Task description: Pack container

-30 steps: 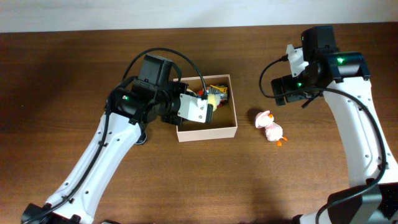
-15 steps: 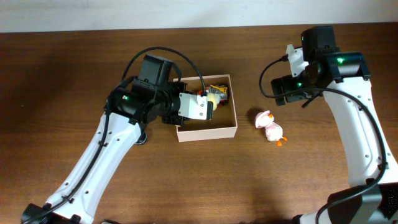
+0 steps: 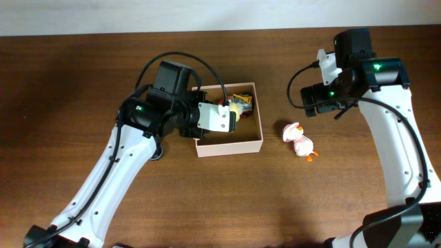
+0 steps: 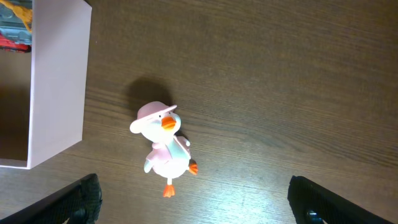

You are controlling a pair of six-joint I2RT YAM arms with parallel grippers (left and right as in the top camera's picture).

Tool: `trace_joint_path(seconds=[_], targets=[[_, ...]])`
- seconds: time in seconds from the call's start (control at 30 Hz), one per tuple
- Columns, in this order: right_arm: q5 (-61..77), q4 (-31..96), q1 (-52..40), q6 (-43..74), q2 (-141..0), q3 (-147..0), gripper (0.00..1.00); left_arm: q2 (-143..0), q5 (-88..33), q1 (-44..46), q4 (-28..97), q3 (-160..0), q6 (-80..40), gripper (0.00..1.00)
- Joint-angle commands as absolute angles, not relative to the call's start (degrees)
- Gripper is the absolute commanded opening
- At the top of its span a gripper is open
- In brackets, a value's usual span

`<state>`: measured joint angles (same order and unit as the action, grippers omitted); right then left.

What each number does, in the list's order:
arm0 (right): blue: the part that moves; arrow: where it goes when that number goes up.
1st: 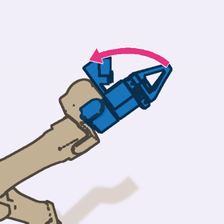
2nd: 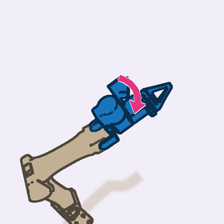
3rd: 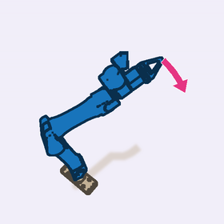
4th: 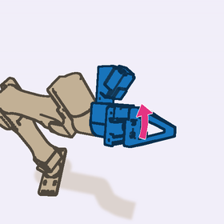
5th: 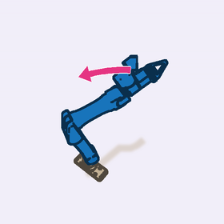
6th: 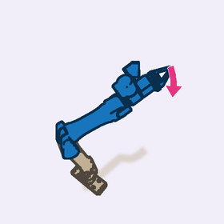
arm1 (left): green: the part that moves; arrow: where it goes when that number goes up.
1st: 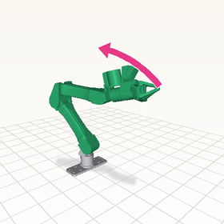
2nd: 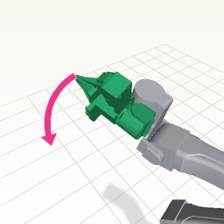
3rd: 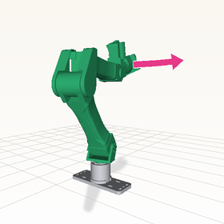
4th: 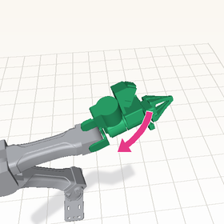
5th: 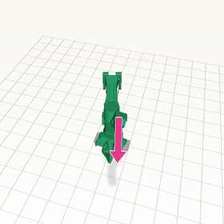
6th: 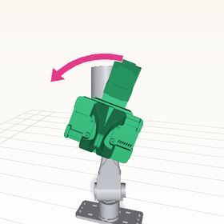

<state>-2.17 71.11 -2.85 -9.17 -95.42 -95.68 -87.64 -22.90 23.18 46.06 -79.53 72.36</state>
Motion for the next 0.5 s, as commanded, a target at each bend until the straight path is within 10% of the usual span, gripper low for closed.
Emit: trace_joint_path(seconds=[0.0,0.47], targets=[[-2.85,71.11,-2.55,-8.67,-95.20,-96.23,0.99,-87.02,-19.81,23.09,46.13,-80.73,71.53,0.02],[-2.85,71.11,-2.55,-8.69,-95.20,-96.23,0.99,-87.05,-20.56,23.11,45.91,-80.73,79.75,0.02]])
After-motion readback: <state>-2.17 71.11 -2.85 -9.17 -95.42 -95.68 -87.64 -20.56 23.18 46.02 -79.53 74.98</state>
